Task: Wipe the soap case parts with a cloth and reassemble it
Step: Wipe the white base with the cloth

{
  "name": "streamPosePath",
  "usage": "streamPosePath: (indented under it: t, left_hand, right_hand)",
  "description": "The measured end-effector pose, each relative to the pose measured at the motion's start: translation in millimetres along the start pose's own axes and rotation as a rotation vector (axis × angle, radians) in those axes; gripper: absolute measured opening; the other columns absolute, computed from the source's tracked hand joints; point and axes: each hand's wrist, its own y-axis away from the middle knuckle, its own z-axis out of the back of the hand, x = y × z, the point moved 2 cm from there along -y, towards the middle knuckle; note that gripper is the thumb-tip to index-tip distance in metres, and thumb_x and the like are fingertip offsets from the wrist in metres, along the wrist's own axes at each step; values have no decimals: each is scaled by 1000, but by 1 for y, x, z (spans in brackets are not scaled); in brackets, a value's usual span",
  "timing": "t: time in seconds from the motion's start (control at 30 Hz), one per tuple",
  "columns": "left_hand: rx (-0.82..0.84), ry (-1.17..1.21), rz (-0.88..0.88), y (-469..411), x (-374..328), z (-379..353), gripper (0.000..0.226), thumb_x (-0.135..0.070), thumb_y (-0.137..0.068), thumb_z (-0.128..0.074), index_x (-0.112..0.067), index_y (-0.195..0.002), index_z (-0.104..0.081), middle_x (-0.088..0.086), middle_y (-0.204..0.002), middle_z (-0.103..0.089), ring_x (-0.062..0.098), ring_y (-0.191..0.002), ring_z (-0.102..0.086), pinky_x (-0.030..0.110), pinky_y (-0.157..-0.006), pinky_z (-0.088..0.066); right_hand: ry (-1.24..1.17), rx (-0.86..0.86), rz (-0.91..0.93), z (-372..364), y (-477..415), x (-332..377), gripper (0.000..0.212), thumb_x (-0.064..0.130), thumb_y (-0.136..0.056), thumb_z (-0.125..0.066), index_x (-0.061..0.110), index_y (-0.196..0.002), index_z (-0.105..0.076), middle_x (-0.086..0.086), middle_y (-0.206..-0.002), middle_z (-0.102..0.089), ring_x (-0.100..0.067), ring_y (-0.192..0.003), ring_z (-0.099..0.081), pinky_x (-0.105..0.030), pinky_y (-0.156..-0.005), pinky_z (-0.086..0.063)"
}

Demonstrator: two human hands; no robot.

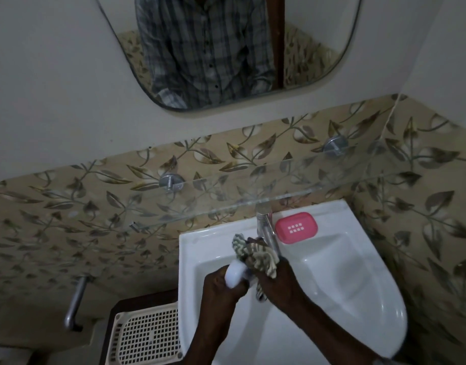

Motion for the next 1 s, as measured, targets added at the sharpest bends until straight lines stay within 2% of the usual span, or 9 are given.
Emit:
streamPosePath:
  t: [0.1, 0.23, 0.33, 0.37, 0.5, 0.67, 0.77, 0.83, 1.0]
  left_hand:
    - [-49, 53, 2, 0, 0, 1, 24, -24, -72, -70, -12, -91, -78, 6, -88, -79, 17, -83, -70, 32, -71, -57]
    - [-12, 62, 72, 3, 4, 8, 24, -9, -70, -70, -12, -92, -80, 8, -86, -78, 18, -79, -65, 34, -70, -51]
    - [-72, 110, 129, 3, 11, 8, 29, 8, -86, -62, -17, -86, -75, -11, -78, -80, -1, -71, -70, 14, -66, -54]
    - [-92, 97, 128, 4, 9, 7, 32, 9, -85, -62, -20, -88, -76, -12, -80, -80, -2, -72, -70, 14, -66, -55]
    - [-140, 180, 48, 3, 9, -1, 32, -3, -66, -72, -14, -94, -81, 14, -92, -80, 25, -83, -72, 39, -69, -57]
    - [-115, 262, 27, 3, 21, -12, 50, -30, -67, -84, -20, -115, -77, 6, -115, -78, 24, -106, -74, 36, -83, -60]
    - [38, 183, 80, -4, 4, -7, 54, -48, -68, -85, -24, -116, -74, -1, -109, -78, 19, -97, -72, 33, -81, -58]
    - [167, 47, 124, -15, -10, 1, 40, -34, -68, -81, -24, -106, -74, -7, -91, -75, 15, -81, -63, 27, -71, -51]
    - [447, 222, 345, -34, -27, 26, 38, 8, -62, -70, 11, -100, -71, 24, -98, -72, 34, -93, -67, 43, -90, -53]
  right_hand:
    - [20, 172, 243, -11, 11, 7, 47, 6, -87, -65, 11, -133, -58, -8, -139, -59, -20, -135, -50, -33, -117, -33]
    - [-140, 26, -47, -5, 1, 0, 30, 6, -90, -68, 19, -117, -66, -9, -122, -69, -27, -123, -60, -44, -106, -46]
    - [-17, 196, 313, -21, 16, 15, 51, 10, -88, -62, 14, -138, -53, -7, -143, -55, -21, -138, -45, -35, -120, -27]
    - [-28, 180, 302, -22, 14, 10, 49, 12, -87, -60, 12, -136, -54, -7, -138, -58, -24, -137, -45, -34, -119, -27]
    - [-347, -123, -302, -25, -7, -2, 15, 18, -93, -66, 30, -101, -63, 8, -104, -67, -22, -113, -63, -30, -96, -47]
    - [-592, -155, -514, -35, -26, -1, 15, 40, -89, -67, 33, -83, -78, 8, -95, -78, -15, -96, -72, -35, -86, -55]
    - [-537, -130, -458, -33, -35, 2, 16, 57, -76, -64, 48, -81, -76, 17, -85, -78, -8, -91, -72, -32, -83, -54]
    - [-448, -111, -332, -29, -38, 3, 20, 58, -71, -63, 50, -86, -74, 17, -91, -77, -8, -98, -70, -36, -92, -52]
    - [-238, -2, 131, -23, -28, 4, 32, 29, -83, -65, 17, -113, -62, -7, -111, -66, -22, -109, -63, -33, -95, -50]
